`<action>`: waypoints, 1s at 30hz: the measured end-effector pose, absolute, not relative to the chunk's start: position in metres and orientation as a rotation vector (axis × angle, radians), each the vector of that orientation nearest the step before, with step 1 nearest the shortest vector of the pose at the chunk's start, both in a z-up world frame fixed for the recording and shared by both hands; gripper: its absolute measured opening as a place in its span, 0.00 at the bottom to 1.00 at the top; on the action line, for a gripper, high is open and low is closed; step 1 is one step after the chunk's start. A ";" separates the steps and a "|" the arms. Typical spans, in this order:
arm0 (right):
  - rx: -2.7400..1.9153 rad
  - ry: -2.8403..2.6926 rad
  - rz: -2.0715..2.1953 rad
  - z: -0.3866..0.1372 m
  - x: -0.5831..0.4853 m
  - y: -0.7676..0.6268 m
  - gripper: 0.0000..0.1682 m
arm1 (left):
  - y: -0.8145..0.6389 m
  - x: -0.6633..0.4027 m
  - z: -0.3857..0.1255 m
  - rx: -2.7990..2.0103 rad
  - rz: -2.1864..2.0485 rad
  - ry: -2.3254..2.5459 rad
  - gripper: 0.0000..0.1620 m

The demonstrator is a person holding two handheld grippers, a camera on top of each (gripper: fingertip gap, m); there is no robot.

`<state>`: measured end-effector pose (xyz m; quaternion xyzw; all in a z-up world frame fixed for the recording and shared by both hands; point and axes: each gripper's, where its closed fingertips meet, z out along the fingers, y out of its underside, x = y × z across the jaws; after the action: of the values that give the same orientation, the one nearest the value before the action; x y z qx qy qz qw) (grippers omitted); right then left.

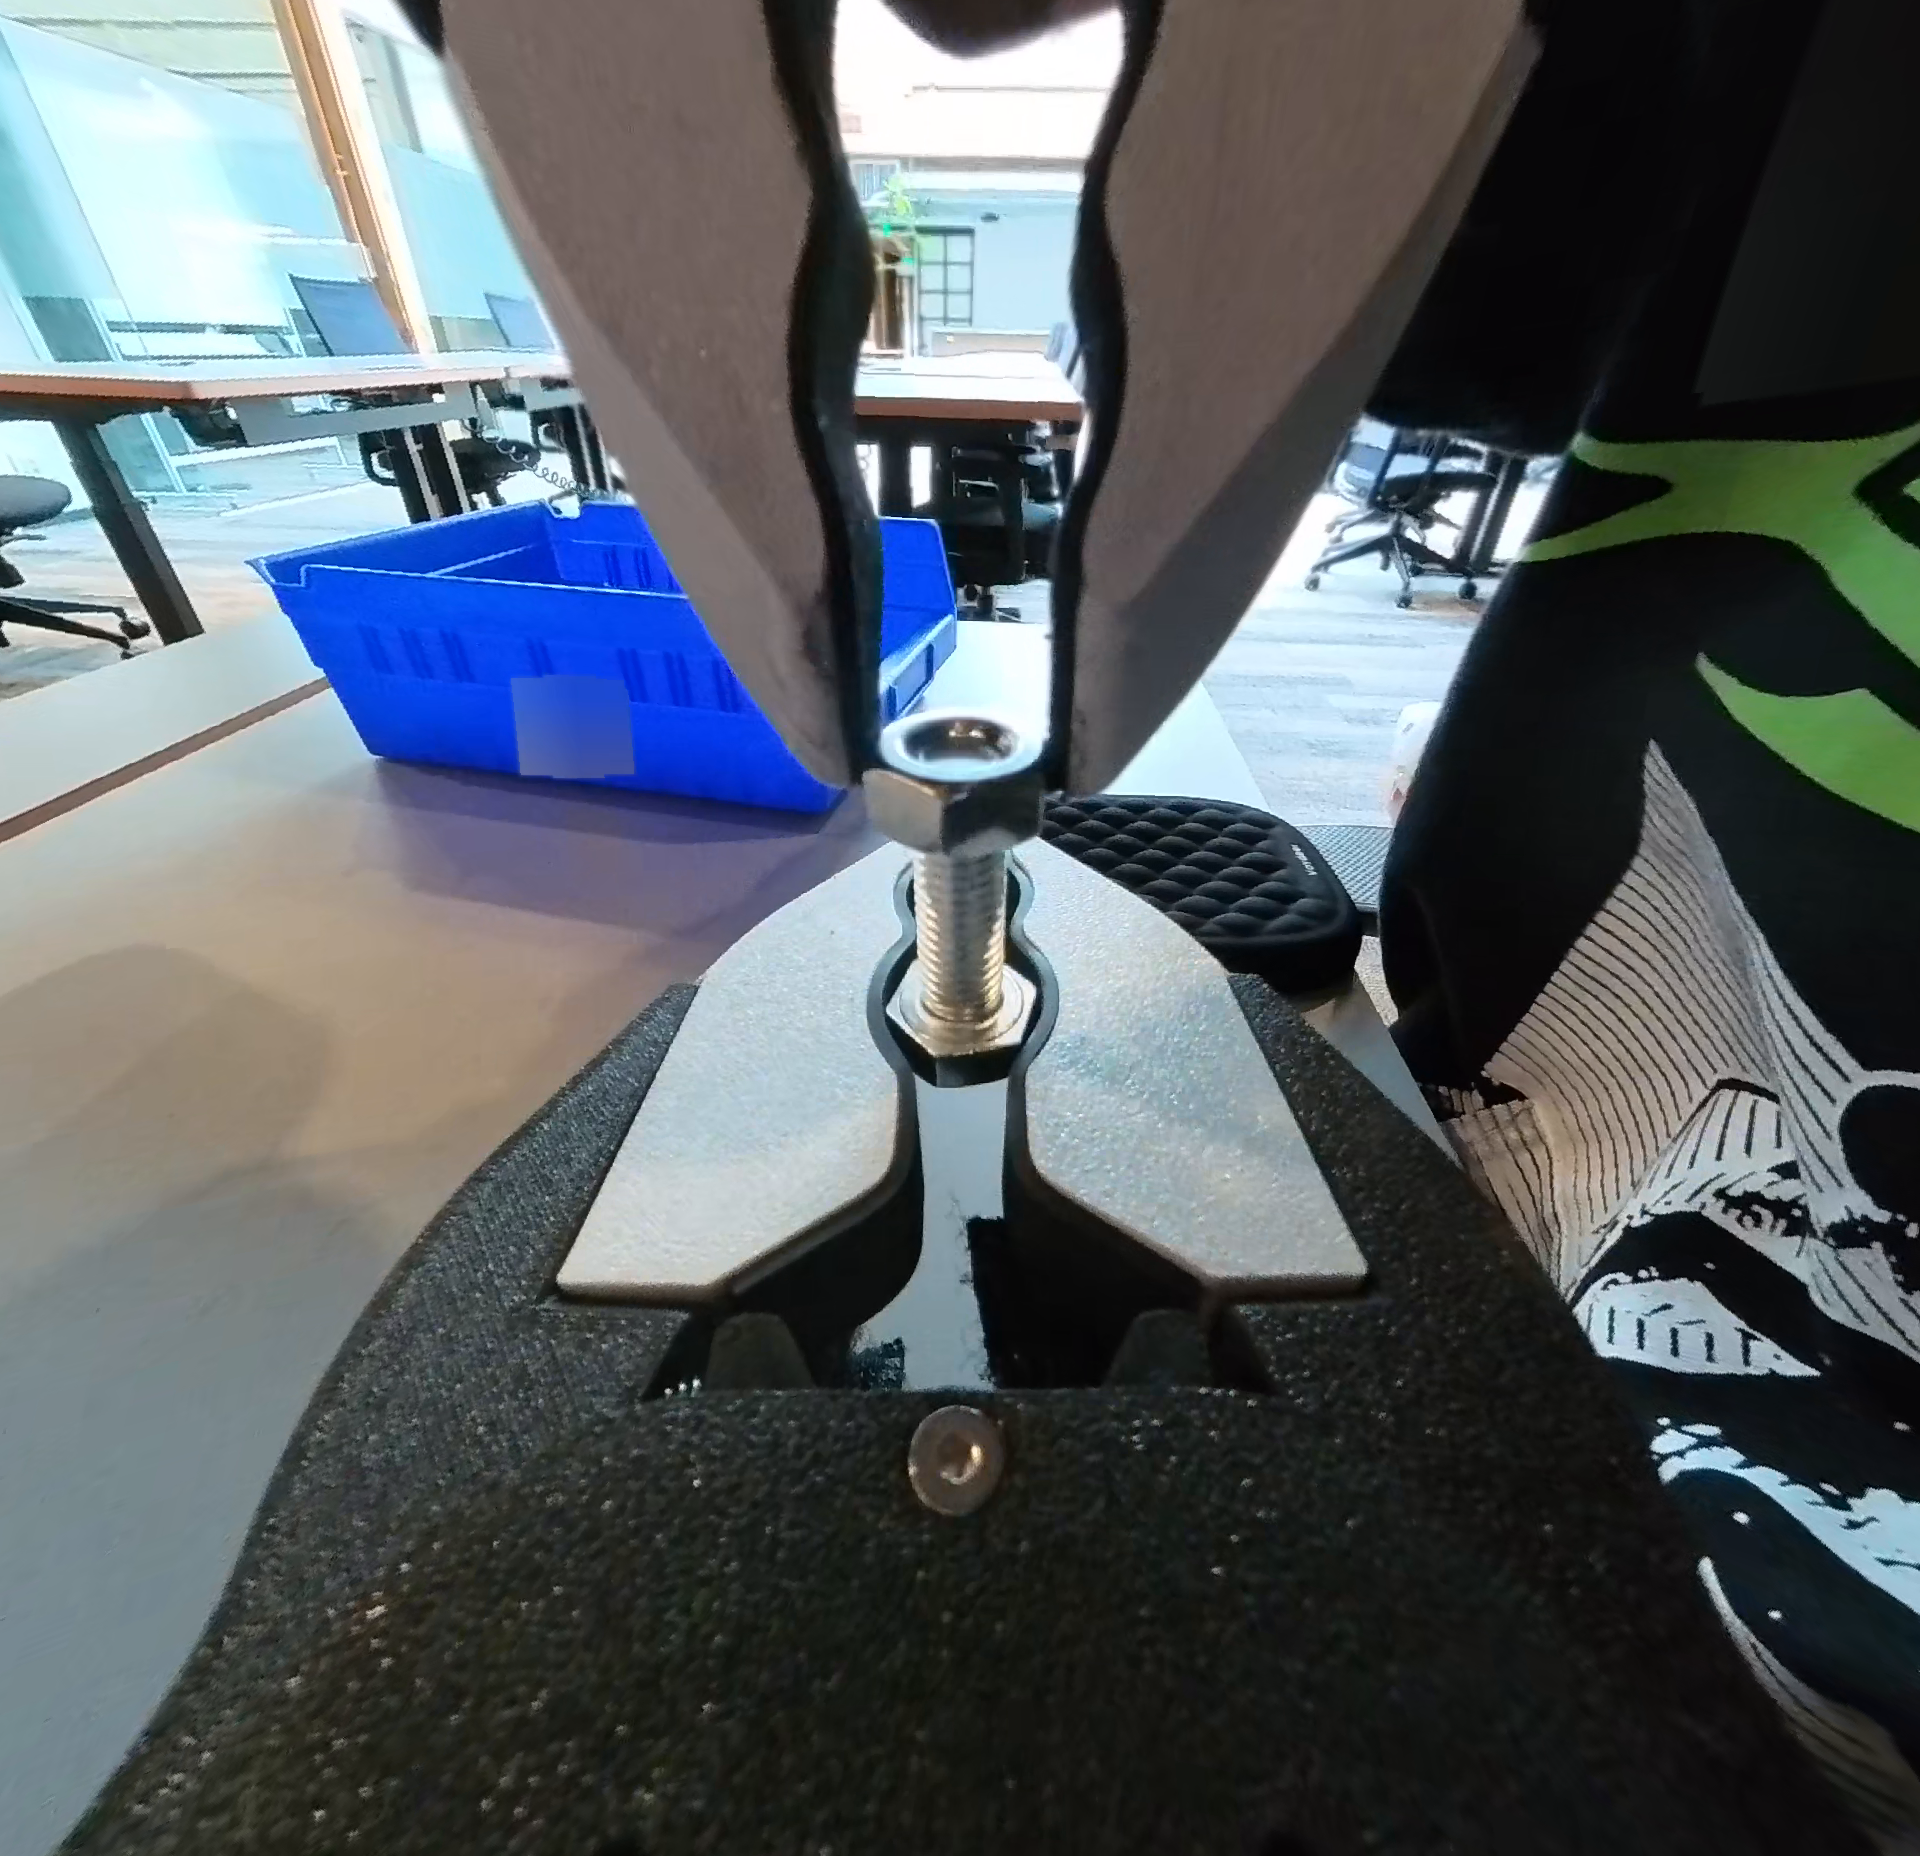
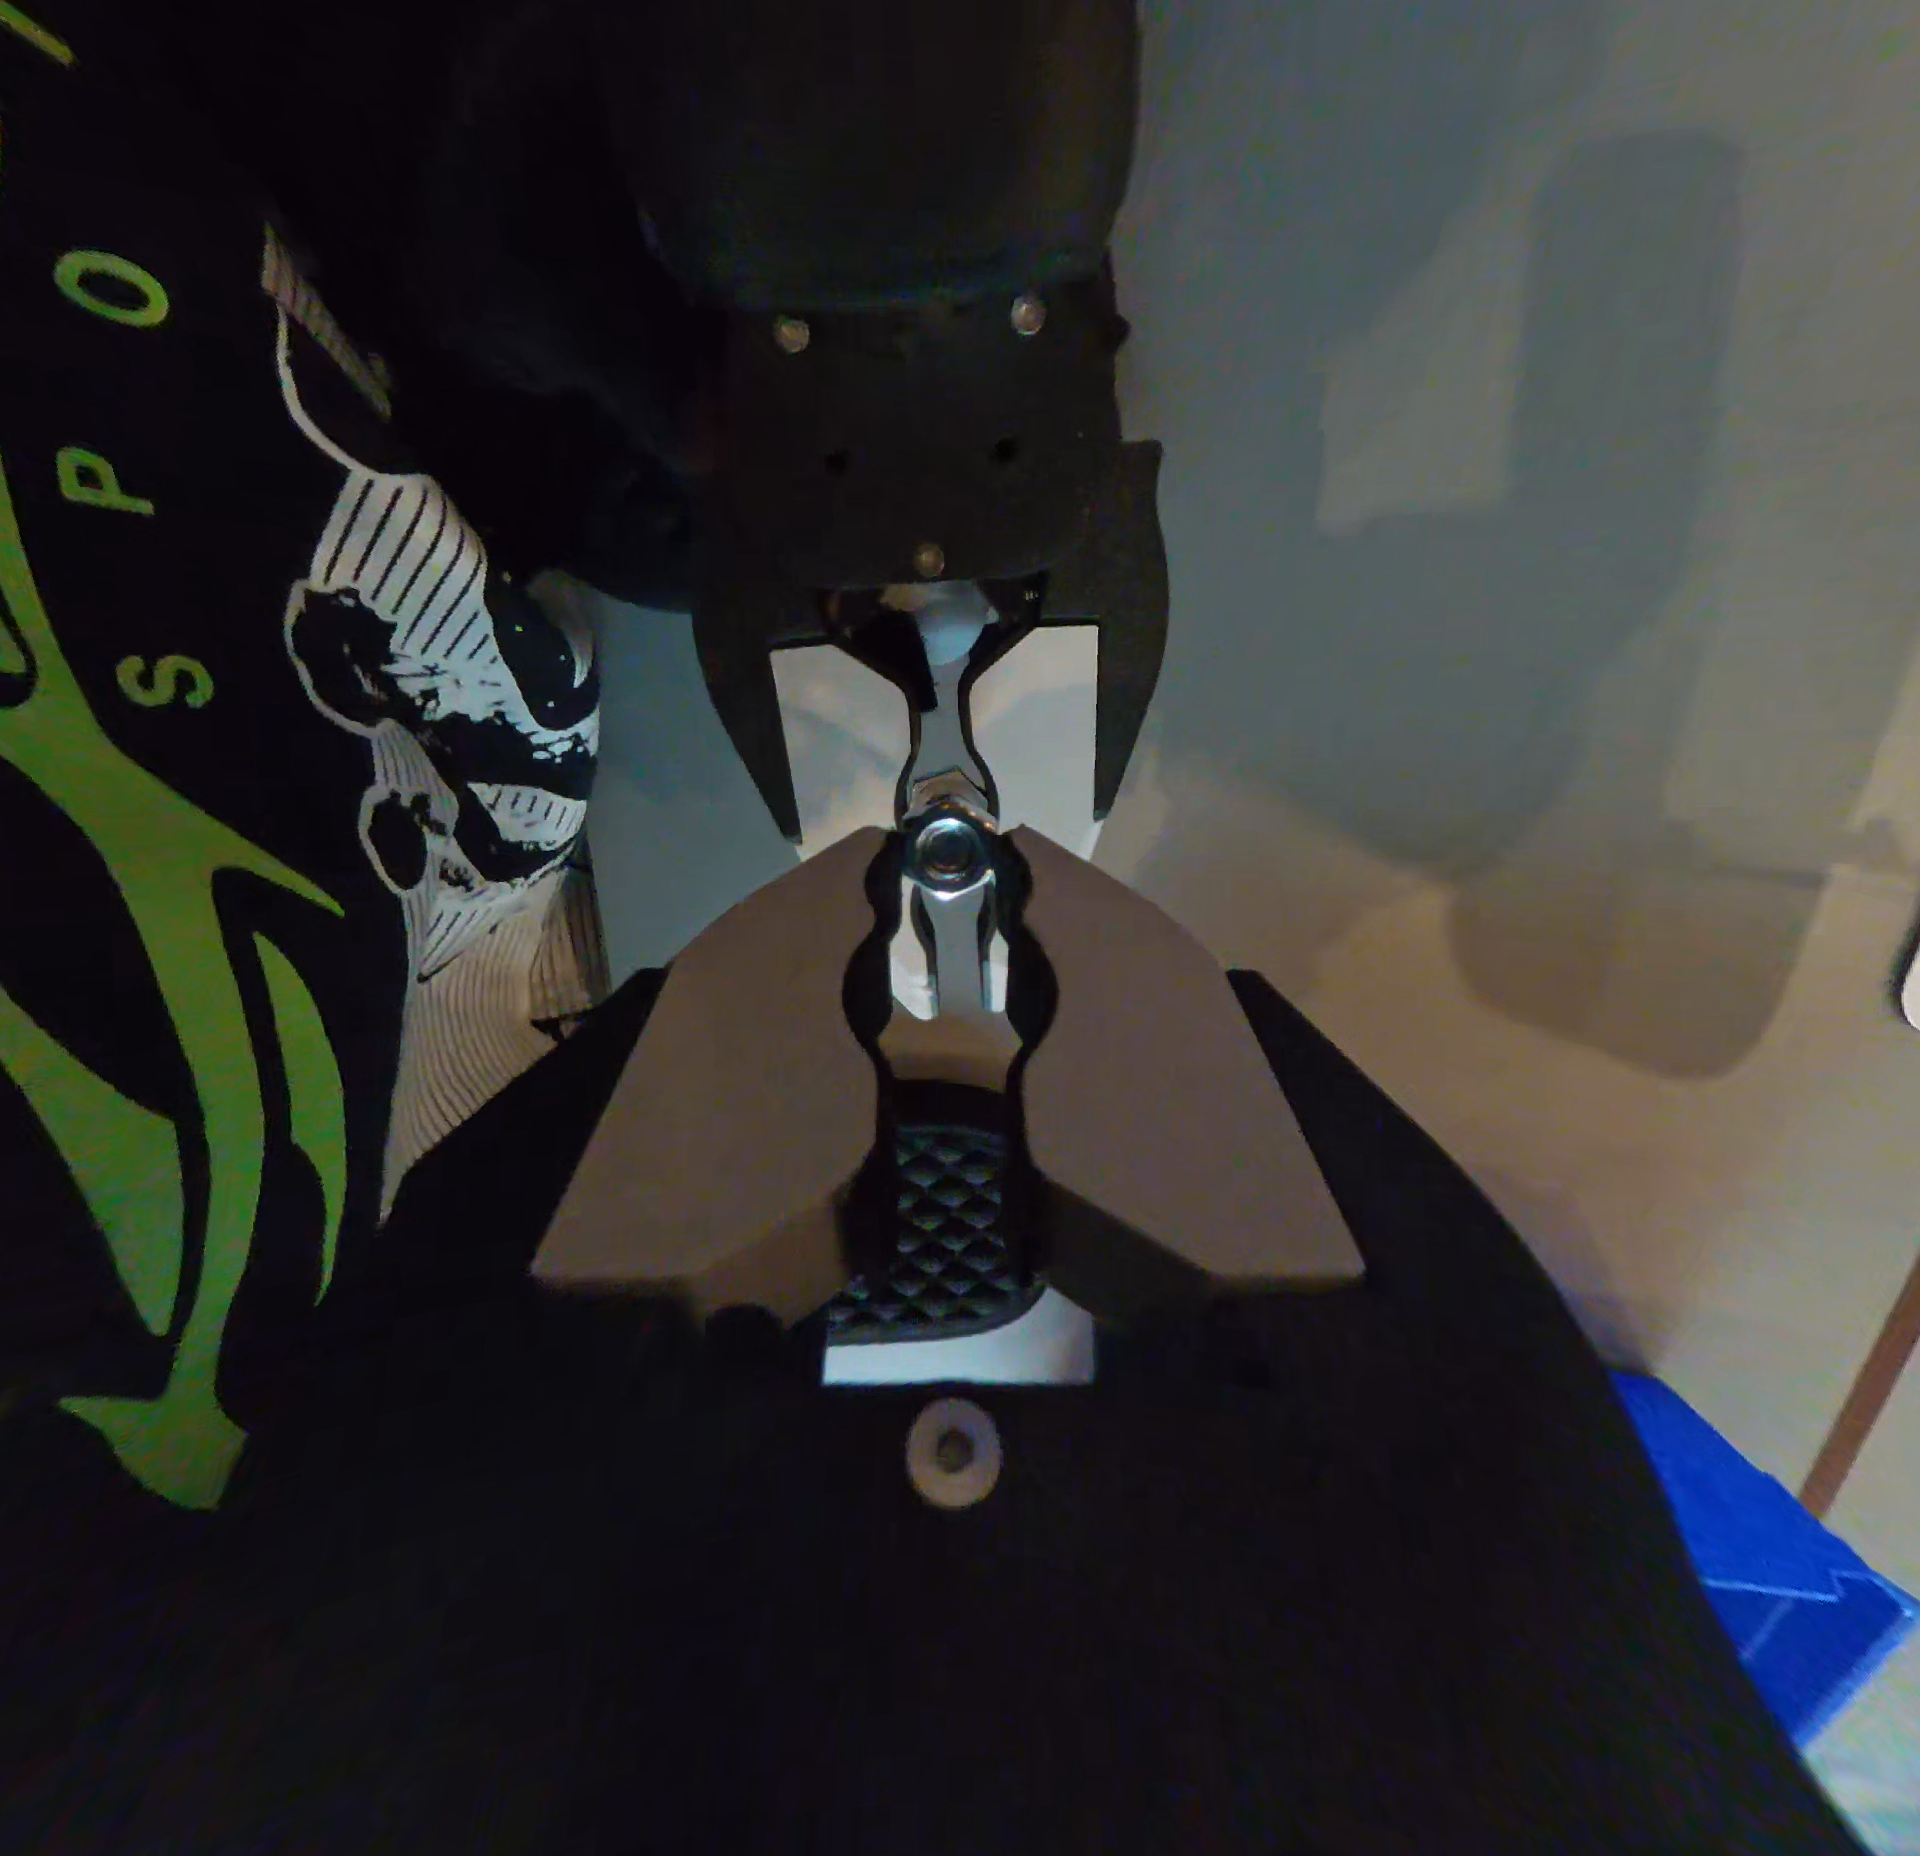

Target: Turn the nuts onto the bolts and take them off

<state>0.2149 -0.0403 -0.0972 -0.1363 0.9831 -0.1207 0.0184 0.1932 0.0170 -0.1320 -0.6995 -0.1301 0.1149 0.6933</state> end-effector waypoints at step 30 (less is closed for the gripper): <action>-1.716 2.521 -0.186 -0.097 0.211 -0.043 0.09 | 0.014 0.195 -0.129 -1.544 0.241 -0.280 0.07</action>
<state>0.2110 -0.0427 -0.0968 -0.5612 0.8243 -0.0609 0.0431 0.1948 0.0141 -0.1292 -0.6934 -0.1257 0.1082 0.7012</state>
